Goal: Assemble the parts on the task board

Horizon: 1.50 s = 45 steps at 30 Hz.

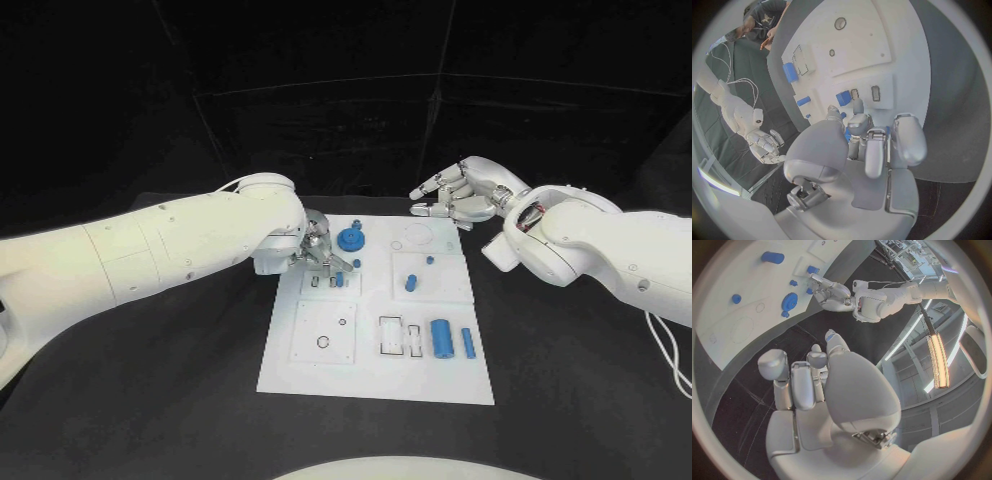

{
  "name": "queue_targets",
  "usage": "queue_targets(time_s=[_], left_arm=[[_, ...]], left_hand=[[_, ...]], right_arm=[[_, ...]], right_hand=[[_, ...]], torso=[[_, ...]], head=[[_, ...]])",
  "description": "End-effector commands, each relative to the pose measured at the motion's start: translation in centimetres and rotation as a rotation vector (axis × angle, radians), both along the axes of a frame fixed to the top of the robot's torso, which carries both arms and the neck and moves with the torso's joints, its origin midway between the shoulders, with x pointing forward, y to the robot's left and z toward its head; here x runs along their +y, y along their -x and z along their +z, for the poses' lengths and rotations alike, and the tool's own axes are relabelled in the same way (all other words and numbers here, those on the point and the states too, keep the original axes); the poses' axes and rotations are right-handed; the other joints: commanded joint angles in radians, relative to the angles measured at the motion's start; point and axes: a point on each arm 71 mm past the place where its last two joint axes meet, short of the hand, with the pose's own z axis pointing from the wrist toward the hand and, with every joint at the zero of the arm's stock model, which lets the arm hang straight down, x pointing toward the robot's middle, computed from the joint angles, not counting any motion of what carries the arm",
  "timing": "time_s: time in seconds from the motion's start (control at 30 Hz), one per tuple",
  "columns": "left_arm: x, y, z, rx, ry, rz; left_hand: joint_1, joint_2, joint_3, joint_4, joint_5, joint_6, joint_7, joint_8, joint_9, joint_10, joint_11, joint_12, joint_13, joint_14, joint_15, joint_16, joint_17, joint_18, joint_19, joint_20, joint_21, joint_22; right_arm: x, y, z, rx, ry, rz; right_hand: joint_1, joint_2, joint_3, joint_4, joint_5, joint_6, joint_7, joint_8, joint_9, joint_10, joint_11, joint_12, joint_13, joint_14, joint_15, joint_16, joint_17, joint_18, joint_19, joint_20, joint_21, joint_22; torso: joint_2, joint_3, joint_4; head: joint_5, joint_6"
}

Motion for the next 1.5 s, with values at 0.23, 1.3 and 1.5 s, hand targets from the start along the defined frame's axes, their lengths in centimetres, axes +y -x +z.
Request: queue_targets(time_s=[0.23, 1.3, 1.5], left_arm=[[-0.42, 0.11, 0.12, -0.004, 0.003, -0.021], [-1.06, 0.22, -0.22, 0.018, -0.007, -0.051], [-1.12, 0.26, -0.26, 0.022, -0.008, -0.058]], left_hand=[[-0.002, 0.010, -0.006, -0.003, -0.004, -0.010, 0.000, 0.010, 0.004, 0.002, 0.000, 0.008, 0.006, 0.107, -0.005, 0.003, 0.263, -0.012, 0.003, -0.002, 0.007, 0.004], [0.050, 0.008, 0.004, -0.031, -0.002, -0.031, 0.001, 0.037, 0.031, -0.005, 0.001, 0.008, 0.003, 0.107, -0.004, 0.003, 0.263, -0.011, -0.003, 0.000, 0.009, 0.009], [0.070, 0.008, 0.010, -0.046, -0.002, -0.037, 0.002, 0.044, 0.039, -0.007, 0.002, 0.007, 0.003, 0.107, -0.004, 0.003, 0.263, -0.011, -0.004, 0.000, 0.011, 0.013]], right_arm=[[0.32, -0.14, 0.04, -0.001, 0.008, 0.015], [0.75, -0.40, -0.21, 0.013, 0.022, 0.034], [0.80, -0.43, -0.24, 0.015, 0.023, 0.036]], right_hand=[[0.005, -0.002, -0.001, -0.006, 0.004, 0.005, 0.002, 0.004, 0.000, -0.002, -0.003, -0.003, -0.001, 0.033, -0.004, -0.004, -0.001, 0.009, -0.008, 0.000, -0.006, -0.001], [-0.001, 0.002, 0.000, -0.004, 0.010, 0.005, 0.002, 0.006, 0.000, -0.003, -0.003, -0.003, -0.002, 0.033, -0.004, -0.006, -0.002, 0.010, -0.010, 0.000, -0.008, -0.004], [-0.001, 0.002, 0.000, -0.004, 0.010, 0.005, 0.002, 0.006, 0.000, -0.003, -0.003, -0.003, -0.002, 0.033, -0.004, -0.006, -0.002, 0.010, -0.010, 0.000, -0.008, -0.004]], torso=[[0.000, 0.0004, 0.0004], [0.001, -0.0002, 0.0003], [0.001, 0.0002, 0.0003]], head=[[0.000, -0.002], [0.000, -0.009], [0.000, -0.011]])
